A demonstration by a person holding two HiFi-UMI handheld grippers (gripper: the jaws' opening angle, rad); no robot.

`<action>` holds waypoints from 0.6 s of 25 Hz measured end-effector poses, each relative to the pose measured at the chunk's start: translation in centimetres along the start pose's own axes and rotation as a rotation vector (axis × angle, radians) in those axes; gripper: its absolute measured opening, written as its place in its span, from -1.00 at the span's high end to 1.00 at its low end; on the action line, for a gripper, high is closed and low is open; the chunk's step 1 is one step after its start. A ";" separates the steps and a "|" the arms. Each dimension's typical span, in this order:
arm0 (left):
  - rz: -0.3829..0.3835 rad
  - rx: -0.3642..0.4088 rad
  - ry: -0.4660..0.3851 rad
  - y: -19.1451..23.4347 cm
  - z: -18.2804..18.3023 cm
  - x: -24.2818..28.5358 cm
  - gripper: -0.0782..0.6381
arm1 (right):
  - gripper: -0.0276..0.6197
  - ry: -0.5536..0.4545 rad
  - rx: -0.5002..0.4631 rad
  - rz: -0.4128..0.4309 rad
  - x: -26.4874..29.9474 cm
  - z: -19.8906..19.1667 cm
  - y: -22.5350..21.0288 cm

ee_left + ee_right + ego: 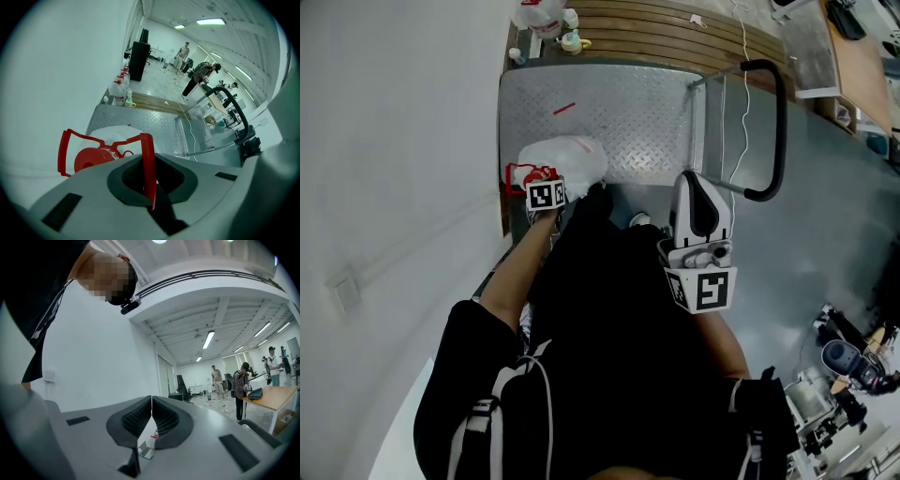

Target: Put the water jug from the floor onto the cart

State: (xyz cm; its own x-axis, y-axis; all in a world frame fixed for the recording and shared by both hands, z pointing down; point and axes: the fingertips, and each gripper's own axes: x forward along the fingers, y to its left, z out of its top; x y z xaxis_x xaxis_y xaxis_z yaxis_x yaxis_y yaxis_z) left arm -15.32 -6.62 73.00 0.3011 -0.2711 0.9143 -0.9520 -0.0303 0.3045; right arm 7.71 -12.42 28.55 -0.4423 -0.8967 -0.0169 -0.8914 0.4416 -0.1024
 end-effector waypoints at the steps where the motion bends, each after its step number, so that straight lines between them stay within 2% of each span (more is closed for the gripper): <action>1: 0.002 -0.003 0.002 0.1 0.4 0.1 0.68 | 0.86 0.004 -0.004 0.002 0.3 0.0 0.2; 6: -0.010 -0.004 -0.006 -0.2 2.8 1.1 0.68 | 0.86 0.002 -0.081 0.020 1.3 0.1 1.8; 10: 0.004 0.011 -0.014 0.0 3.7 1.3 0.68 | 0.86 -0.006 -0.075 0.026 2.1 0.4 2.2; 15: 0.046 -0.011 0.003 0.9 4.2 2.1 0.68 | 0.86 -0.003 -0.057 0.046 3.0 0.1 1.8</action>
State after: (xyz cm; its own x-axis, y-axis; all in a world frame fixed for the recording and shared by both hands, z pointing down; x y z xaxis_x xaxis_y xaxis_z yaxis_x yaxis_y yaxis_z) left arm -15.77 -11.29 74.03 0.2576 -0.2689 0.9281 -0.9641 -0.0073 0.2655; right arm 4.81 -14.38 28.24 -0.4828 -0.8754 -0.0232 -0.8743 0.4834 -0.0448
